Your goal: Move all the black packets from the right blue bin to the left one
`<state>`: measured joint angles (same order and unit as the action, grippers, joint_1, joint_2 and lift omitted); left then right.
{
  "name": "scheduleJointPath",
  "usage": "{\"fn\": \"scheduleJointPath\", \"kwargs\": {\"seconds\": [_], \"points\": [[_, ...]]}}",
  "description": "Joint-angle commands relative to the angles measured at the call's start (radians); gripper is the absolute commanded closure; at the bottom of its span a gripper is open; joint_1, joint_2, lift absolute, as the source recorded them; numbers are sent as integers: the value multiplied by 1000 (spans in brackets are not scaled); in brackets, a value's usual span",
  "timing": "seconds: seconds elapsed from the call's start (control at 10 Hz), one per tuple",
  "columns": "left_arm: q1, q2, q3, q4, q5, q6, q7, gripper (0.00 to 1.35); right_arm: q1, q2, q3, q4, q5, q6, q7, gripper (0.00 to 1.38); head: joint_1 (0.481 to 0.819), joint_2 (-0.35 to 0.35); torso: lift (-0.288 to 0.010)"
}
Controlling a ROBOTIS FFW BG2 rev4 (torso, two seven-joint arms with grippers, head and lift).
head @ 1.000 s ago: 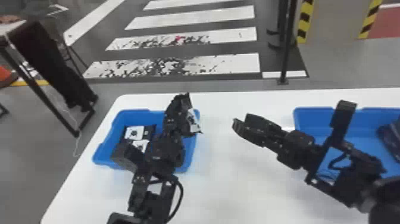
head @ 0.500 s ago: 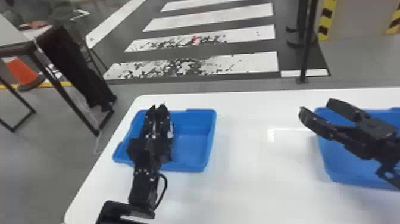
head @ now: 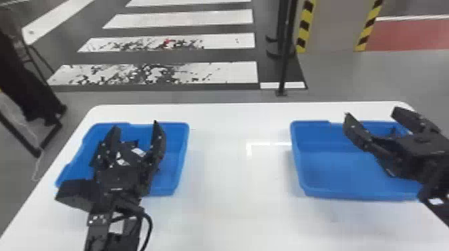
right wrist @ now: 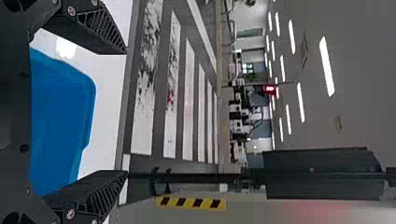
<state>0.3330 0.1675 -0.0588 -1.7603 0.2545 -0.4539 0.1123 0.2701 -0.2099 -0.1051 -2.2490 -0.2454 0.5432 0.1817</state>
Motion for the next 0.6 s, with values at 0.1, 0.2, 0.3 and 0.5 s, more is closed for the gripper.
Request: {"fn": "scheduleJointPath", "kwargs": {"seconds": [0.1,0.2,0.3,0.5], "points": [[87,12,-69,-133,138,-3,-16,220,22,7,-29,-81,84,215,-103,144,695,6,-168],[104,14,-89,-153,146,0,-16,220,-5,6,-44,-49,108,264,-117,150,695,-32,-168],[99,26,-133,-153,196,14,-20,220,-37,4,-54,-8,122,306,-116,148,695,-51,-168],[96,30,-151,-153,198,29,-25,220,-93,-5,-66,56,140,345,-114,190,695,-122,-168]]}}
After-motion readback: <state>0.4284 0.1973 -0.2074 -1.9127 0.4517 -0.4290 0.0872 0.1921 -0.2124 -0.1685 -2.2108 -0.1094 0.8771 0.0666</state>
